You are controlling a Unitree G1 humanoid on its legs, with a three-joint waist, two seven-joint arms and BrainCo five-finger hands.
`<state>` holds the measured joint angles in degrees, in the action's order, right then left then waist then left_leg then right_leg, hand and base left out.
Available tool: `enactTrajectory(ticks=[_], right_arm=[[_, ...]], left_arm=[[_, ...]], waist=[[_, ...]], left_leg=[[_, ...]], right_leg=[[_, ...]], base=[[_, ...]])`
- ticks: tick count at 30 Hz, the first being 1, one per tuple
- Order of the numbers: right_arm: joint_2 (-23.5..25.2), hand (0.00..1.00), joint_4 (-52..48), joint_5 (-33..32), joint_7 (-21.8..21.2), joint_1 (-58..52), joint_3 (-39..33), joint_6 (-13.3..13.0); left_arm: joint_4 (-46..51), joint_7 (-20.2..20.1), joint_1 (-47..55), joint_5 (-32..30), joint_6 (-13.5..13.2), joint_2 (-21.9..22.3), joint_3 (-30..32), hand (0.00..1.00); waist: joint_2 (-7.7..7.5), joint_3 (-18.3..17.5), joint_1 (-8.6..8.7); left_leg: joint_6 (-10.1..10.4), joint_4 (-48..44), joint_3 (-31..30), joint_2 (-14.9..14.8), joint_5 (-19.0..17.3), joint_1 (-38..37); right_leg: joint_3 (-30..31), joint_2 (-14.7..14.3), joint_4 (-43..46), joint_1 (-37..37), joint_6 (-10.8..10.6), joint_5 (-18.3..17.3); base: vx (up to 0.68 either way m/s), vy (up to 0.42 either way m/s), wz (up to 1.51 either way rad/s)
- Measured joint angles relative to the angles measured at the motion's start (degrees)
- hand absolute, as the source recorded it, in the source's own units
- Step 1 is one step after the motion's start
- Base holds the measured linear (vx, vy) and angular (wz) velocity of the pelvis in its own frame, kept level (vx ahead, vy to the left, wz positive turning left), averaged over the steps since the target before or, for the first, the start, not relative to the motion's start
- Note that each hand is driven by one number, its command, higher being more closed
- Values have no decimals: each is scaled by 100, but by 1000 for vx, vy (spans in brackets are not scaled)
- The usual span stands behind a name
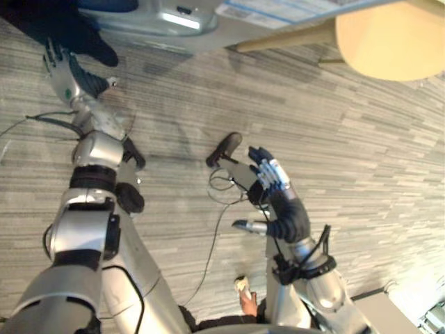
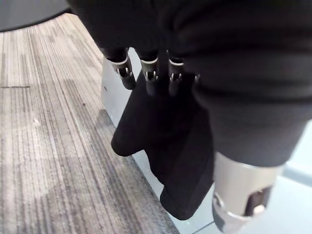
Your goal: Pick up the laundry basket with both hands and put the clothes into the washing machine.
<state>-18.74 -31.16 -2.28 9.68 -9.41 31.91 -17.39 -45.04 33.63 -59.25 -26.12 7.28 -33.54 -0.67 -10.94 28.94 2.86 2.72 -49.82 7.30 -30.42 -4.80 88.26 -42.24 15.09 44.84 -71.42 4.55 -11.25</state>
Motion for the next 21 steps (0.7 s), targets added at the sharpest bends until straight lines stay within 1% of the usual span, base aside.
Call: enactTrajectory(ticks=[2, 4, 5, 7, 8, 9, 12, 14, 16, 17, 20, 21], right_arm=[[-29, 0, 5, -6, 0, 0, 12, 0], [-41, 0, 48, -3, 4, -1, 9, 1], [-70, 0, 73, 5, 3, -3, 11, 2], [-123, 0, 74, 9, 1, -3, 11, 2], [-201, 0, 84, 9, -6, -3, 19, 2], [-236, 0, 115, 8, -14, -4, 20, 2], [-256, 0, 211, 7, -139, -40, 42, 2], [-262, 0, 314, 8, -229, -151, 87, 2], [-277, 0, 378, 10, -240, -313, 202, 3], [-280, 0, 379, 15, -249, -409, 278, -1], [-292, 0, 377, 15, -258, -498, 294, -25], [-293, 0, 377, 18, -258, -542, 293, -26]], left_arm=[[0, 4, -177, 156, -83, -102, -124, 0], [0, 6, -253, 333, -97, -166, -156, 0], [0, 10, -285, 492, -139, -174, -169, 0], [2, 13, -313, 595, -161, -179, -198, 0], [8, 13, -322, 768, -198, -209, -283, 0], [14, 13, -326, 879, -216, -235, -362, 100], [42, 23, -332, 1210, -331, -246, -406, 100], [124, 44, -376, 1238, -352, -253, -439, 100], [128, 157, -497, 1288, -351, -245, -510, 100], [128, 196, -507, 1293, -332, -229, -550, 100], [128, 314, -491, 1292, -263, -217, -545, 100], [130, 320, -491, 1279, -264, -220, -545, 100]], waist=[[-5, -3, 62], [-5, -3, 101], [-5, -3, 118], [-5, -3, 128], [-5, -3, 140], [-5, -3, 154], [-5, -3, 194], [-5, -3, 207], [-7, -5, 239], [-9, -6, 247], [-9, -6, 263], [-9, -6, 264]], left_leg=[[0, -11, 5, 2, 0, 94], [0, 11, 36, 5, 0, 122], [0, 51, 76, 15, 0, 120], [0, 95, 86, 49, 0, 118], [0, 120, 117, 53, 0, 116], [0, 140, 149, 54, 0, 111], [0, 169, 239, 62, 0, 77], [0, 169, 278, 62, 0, 52], [-28, 172, 351, 56, -17, -30], [-63, 157, 391, 51, -39, -96], [-81, 171, 400, 39, -51, -121], [-82, 182, 421, 42, -53, -126]], right_leg=[[2, 0, -29, -83, -32, 20], [-4, -5, -97, -111, -50, 31], [-3, -8, -181, -121, -85, 52], [-8, -14, -257, -125, -130, 80], [-10, -20, -320, -125, -163, 101], [-10, -20, -360, -125, -164, 104], [10, -19, -482, -119, -178, 212], [20, -17, -525, -107, -204, 239], [76, -22, -574, -76, -225, 302], [134, -54, -639, -41, -200, 409], [138, -108, -756, 1, -232, 440], [137, -120, -818, 8, -200, 499]], base=[[-4, -20, -8], [-8, -16, -11], [-11, -14, -11], [-11, -11, -7], [-8, -9, -6], [-7, -12, -6], [-3, -8, -3], [-5, -22, -4], [-2, -19, -2], [-4, -40, -8], [-1, -35, -11], [2, -25, -4]])
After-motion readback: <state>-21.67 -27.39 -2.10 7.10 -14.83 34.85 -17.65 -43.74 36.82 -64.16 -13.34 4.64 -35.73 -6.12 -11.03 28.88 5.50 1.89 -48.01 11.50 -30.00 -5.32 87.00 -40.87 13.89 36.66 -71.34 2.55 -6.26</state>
